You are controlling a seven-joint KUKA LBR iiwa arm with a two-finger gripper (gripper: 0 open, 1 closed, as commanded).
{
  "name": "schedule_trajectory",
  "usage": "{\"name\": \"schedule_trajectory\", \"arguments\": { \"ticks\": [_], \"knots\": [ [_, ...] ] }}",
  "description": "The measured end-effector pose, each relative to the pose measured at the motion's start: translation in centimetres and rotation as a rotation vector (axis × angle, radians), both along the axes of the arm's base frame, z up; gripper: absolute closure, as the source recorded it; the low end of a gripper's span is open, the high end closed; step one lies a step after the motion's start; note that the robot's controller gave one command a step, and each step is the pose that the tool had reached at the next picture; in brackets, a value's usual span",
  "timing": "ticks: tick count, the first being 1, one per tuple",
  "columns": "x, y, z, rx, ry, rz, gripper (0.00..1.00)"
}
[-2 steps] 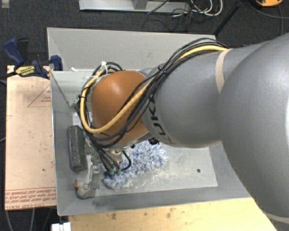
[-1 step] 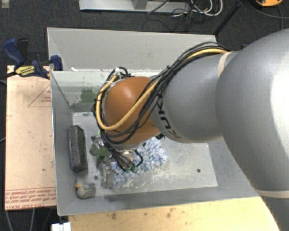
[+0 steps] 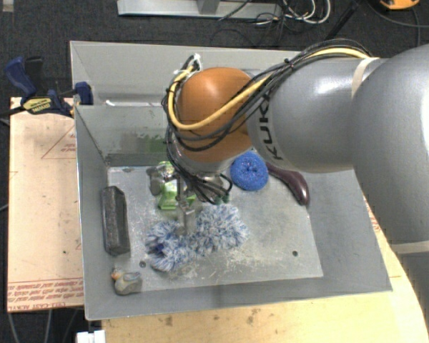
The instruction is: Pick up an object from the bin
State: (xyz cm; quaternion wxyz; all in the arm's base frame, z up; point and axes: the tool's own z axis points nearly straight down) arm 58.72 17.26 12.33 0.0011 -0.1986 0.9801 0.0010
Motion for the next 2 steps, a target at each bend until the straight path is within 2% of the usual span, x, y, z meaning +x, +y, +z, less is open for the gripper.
{"name": "schedule_trajectory", "arguments": {
  "ticks": [1, 2],
  "knots": [
    [0.3, -1.1, -0.1, -0.001, 0.000, 0.044, 0.00],
    [-1.3, -2.7, -4.9, 0.001, -0.001, 0.085, 0.00]
  ]
}}
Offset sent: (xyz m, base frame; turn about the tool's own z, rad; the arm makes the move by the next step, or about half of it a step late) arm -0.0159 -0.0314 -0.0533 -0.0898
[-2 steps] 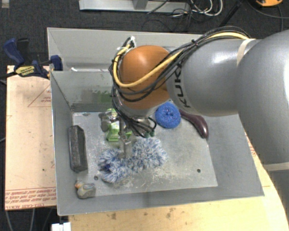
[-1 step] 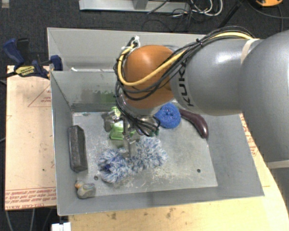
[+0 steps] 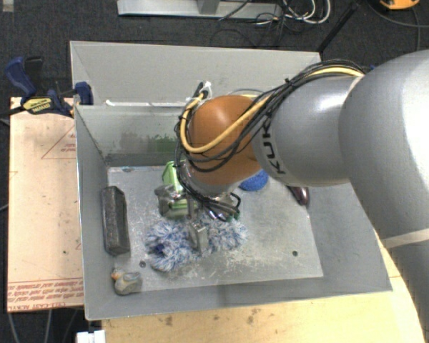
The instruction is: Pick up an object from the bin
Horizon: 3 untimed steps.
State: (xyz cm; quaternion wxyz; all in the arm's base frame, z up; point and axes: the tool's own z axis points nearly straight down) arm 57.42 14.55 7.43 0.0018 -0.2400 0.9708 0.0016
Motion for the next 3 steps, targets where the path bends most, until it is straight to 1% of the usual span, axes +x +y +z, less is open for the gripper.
{"name": "schedule_trajectory", "arguments": {
  "ticks": [1, 3],
  "knots": [
    [-0.77, -0.83, -0.16, 0.002, -0.006, 0.065, 1.00],
    [-0.81, -0.83, 0.05, 0.002, -0.004, 0.065, 1.00]
  ]
}}
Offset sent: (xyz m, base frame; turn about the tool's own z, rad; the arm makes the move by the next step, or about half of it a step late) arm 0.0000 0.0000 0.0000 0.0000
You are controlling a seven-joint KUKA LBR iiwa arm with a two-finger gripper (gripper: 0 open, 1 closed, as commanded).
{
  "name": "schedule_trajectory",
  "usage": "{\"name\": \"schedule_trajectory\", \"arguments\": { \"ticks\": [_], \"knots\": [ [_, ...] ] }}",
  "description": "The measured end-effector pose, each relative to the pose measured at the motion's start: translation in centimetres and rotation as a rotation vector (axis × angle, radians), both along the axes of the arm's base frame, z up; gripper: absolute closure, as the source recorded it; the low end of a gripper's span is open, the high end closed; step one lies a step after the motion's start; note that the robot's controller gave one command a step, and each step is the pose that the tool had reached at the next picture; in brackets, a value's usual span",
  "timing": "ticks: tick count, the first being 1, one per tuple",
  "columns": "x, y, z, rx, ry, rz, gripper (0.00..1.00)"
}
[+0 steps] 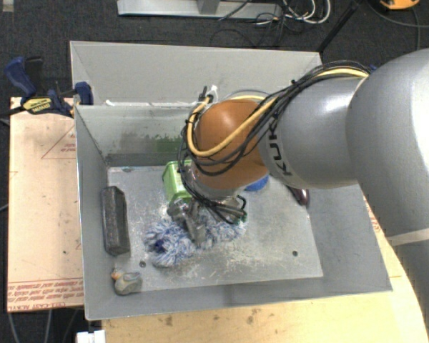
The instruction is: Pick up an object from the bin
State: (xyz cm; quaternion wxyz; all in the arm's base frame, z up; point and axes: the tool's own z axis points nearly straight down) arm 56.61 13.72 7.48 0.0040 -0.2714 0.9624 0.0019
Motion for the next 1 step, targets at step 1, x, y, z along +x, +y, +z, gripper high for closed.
{"name": "schedule_trajectory", "arguments": {
  "ticks": [1],
  "knots": [
    [0.01, 0.01, 0.51, -0.002, 0.002, -0.001, 1.00]
  ]
}}
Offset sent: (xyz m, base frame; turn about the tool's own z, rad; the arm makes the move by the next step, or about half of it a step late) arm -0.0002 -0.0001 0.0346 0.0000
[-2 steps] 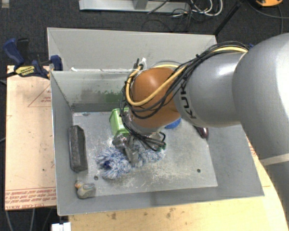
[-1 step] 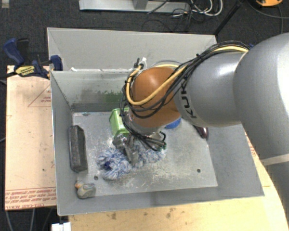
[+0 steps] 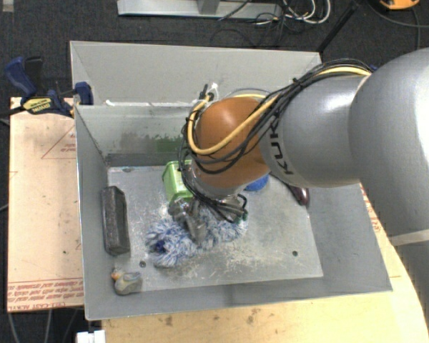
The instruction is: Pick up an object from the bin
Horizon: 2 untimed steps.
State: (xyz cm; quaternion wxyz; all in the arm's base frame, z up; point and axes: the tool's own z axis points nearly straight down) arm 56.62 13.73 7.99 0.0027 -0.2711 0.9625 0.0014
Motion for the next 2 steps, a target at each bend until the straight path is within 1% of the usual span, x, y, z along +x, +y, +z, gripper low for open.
{"name": "schedule_trajectory", "arguments": {
  "ticks": [2],
  "knots": [
    [-0.10, 0.01, 1.45, -0.002, 0.005, -0.001, 1.00]
  ]
}}
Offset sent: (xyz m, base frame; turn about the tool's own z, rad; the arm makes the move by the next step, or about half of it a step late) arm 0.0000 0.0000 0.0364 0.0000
